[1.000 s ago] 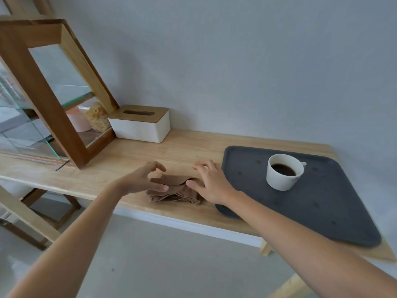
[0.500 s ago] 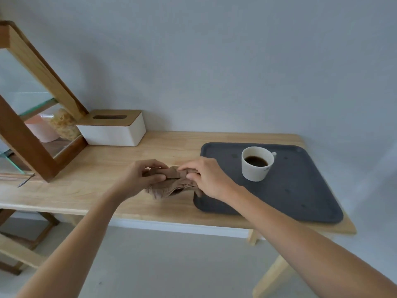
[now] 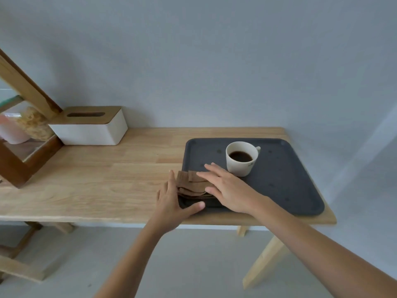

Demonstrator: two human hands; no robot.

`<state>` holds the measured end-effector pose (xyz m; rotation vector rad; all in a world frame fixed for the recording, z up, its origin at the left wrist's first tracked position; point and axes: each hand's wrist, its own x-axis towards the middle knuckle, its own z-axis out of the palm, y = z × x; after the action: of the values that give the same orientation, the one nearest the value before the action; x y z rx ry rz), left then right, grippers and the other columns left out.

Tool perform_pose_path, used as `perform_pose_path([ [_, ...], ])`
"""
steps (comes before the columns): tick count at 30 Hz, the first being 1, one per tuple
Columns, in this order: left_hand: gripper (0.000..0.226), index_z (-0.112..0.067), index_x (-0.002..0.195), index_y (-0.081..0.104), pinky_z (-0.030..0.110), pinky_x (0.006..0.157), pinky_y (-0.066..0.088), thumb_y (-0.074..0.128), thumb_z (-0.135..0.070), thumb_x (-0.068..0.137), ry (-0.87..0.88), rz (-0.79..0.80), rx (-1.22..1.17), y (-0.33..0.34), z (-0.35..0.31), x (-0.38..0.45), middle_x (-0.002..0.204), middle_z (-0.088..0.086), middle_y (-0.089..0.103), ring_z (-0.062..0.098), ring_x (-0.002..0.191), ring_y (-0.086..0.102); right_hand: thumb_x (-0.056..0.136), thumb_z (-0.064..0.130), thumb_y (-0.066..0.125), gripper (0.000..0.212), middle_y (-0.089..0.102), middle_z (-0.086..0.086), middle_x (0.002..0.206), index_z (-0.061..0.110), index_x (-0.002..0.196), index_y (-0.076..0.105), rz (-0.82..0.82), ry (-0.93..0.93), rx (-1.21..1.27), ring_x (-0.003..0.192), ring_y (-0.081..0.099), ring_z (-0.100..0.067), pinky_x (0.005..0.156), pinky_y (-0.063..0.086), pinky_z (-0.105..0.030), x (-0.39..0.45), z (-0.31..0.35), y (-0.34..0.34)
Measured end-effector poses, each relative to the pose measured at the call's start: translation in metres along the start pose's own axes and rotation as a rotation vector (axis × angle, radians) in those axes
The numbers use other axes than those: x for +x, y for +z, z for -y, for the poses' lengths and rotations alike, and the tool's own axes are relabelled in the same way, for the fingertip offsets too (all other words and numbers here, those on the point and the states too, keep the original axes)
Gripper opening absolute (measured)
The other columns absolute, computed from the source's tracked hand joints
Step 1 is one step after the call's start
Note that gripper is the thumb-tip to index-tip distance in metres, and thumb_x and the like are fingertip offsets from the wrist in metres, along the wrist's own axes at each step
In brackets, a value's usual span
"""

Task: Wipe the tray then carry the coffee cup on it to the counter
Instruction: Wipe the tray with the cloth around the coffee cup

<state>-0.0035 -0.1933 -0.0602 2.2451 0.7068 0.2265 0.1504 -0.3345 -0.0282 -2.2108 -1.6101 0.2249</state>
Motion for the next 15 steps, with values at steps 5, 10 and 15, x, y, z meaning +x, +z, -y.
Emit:
perform_pose_path([
  [5, 0.123, -0.009, 0.146, -0.023, 0.042, 0.121, -0.001, 0.048, -0.076, 0.072, 0.018, -0.170, 0.142, 0.026, -0.001, -0.010, 0.162, 0.004, 0.010, 0.015, 0.149, 0.006, 0.102, 0.037, 0.032, 0.047, 0.018, 0.001, 0.161, 0.033, 0.149, 0.026, 0.136, -0.040, -0.063, 0.150, 0.005, -0.016, 0.122, 0.009, -0.041, 0.026, -0.007, 0.020],
  [10, 0.118, -0.008, 0.146, -0.024, 0.037, 0.118, -0.011, 0.047, -0.071, 0.075, -0.004, -0.156, 0.124, 0.031, 0.001, -0.008, 0.163, 0.005, 0.000, 0.012, 0.149, 0.001, 0.102, 0.040, 0.033, 0.043, 0.034, 0.001, 0.156, 0.031, 0.144, 0.039, 0.038, -0.064, -0.075, 0.149, 0.017, -0.017, 0.119, 0.019, -0.041, 0.047, -0.013, 0.034],
  [15, 0.119, -0.011, 0.143, -0.029, 0.032, 0.116, -0.016, 0.045, -0.072, 0.074, -0.013, -0.164, 0.096, 0.031, 0.000, -0.009, 0.163, 0.000, -0.001, 0.007, 0.148, -0.003, 0.101, 0.028, 0.043, 0.031, 0.046, -0.003, 0.148, 0.024, 0.123, 0.063, -0.104, -0.061, 0.036, 0.146, 0.025, -0.020, 0.117, 0.029, -0.042, 0.071, -0.016, 0.034],
])
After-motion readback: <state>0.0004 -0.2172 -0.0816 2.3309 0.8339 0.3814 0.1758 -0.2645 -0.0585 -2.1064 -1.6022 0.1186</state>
